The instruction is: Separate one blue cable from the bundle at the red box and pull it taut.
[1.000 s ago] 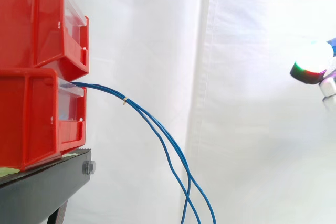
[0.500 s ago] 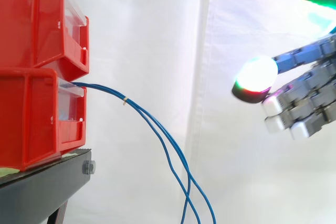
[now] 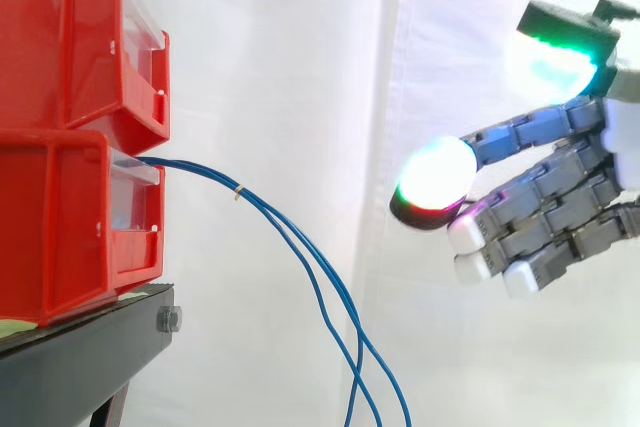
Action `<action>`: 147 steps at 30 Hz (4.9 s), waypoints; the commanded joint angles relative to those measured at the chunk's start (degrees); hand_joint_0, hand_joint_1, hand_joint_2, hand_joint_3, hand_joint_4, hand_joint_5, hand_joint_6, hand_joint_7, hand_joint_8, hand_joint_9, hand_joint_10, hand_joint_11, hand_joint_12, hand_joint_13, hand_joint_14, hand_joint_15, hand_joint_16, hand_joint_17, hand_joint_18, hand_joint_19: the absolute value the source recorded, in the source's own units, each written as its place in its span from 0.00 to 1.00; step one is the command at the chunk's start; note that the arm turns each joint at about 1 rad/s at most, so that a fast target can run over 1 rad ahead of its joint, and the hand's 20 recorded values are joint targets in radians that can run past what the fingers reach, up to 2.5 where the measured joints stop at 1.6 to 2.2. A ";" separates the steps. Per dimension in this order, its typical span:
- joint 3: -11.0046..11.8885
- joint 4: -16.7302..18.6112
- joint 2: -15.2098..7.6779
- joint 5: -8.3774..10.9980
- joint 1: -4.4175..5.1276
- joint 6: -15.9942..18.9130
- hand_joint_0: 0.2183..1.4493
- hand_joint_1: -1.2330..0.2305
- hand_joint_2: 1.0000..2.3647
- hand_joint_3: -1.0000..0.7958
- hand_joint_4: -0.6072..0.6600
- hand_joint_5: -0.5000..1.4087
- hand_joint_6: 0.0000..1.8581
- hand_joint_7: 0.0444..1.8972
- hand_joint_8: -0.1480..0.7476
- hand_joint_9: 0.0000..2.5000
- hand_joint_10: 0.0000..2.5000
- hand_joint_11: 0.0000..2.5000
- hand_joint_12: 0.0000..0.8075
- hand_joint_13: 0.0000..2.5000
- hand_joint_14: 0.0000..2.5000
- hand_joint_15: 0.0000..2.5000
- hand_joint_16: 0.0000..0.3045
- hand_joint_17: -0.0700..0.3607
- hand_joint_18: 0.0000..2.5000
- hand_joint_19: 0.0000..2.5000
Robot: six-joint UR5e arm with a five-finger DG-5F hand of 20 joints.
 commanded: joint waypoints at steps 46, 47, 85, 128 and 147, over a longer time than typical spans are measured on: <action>13.01 7.87 -17.56 -2.50 0.26 1.63 0.24 0.41 0.00 0.28 0.63 0.17 0.27 0.50 0.47 0.22 0.00 0.13 0.44 0.20 0.00 0.09 0.14 0.38 0.16 0.16; 13.01 7.95 -17.56 -2.59 0.17 1.72 0.24 0.41 0.00 0.28 0.62 0.17 0.27 0.50 0.47 0.22 0.00 0.13 0.44 0.20 0.00 0.09 0.14 0.38 0.16 0.16; 17.14 8.83 -20.63 -6.28 -0.09 5.15 0.25 0.40 0.00 0.28 0.60 0.18 0.27 0.61 0.48 0.23 0.01 0.15 0.44 0.22 0.00 0.11 0.14 0.39 0.18 0.18; 18.28 9.27 -20.54 -8.39 -0.71 6.91 0.28 0.42 0.00 0.30 0.58 0.19 0.29 0.67 0.49 0.27 0.01 0.18 0.44 0.24 0.00 0.12 0.14 0.39 0.21 0.20; 19.07 9.18 -20.54 -8.39 -0.62 6.73 0.28 0.46 0.00 0.29 0.59 0.19 0.30 0.66 0.49 0.28 0.01 0.18 0.44 0.25 0.01 0.13 0.14 0.39 0.22 0.20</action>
